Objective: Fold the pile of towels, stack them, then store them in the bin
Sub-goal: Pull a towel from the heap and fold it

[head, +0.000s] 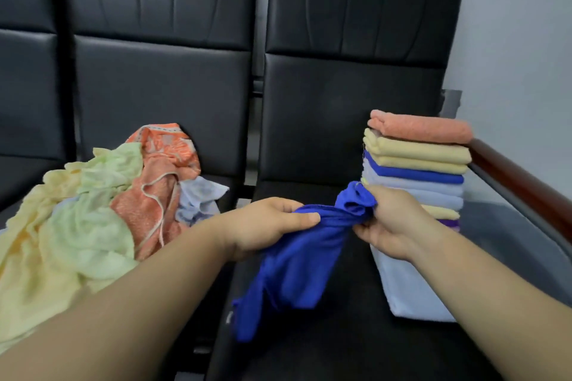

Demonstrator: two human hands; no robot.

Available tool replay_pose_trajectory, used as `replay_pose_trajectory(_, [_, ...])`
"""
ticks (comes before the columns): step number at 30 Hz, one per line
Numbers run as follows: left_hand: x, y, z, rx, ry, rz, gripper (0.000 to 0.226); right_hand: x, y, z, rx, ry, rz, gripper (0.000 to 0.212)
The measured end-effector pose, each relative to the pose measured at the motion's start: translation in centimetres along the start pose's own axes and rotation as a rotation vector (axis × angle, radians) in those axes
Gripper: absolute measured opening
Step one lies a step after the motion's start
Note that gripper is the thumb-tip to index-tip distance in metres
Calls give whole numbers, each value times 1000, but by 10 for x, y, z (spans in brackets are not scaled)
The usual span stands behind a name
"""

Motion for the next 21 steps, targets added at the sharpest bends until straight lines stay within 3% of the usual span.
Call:
replay_pose_trajectory(2, [2, -6, -16, 11, 52, 40, 26, -19, 9, 23, -11, -19, -63, 27])
replay_pose_trajectory(6, [11, -15, -31, -11, 121, 99, 26, -39, 17, 46, -37, -17, -154, 27])
replay_pose_trajectory(9, [13, -22, -32, -61, 150, 105, 25, -33, 16, 50, -32, -5, -141, 17])
replay_pose_trajectory(16, [19, -33, -24, -157, 153, 84, 28, -26, 17, 59, 66, 149, -110, 16])
replay_pose_trajectory(21, [19, -30, -15, -226, 105, 93, 20, -28, 10, 61, 124, 183, -97, 36])
Point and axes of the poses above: each hand's wrist, its own y-axis away from the middle knuckle, its own z-axis out of the back of the hand, x = y × z, the point moved 4 cm from there along -y, towards the middle knuckle, and after that the axes turned 11 degrees about x, right-handed, at the moved point
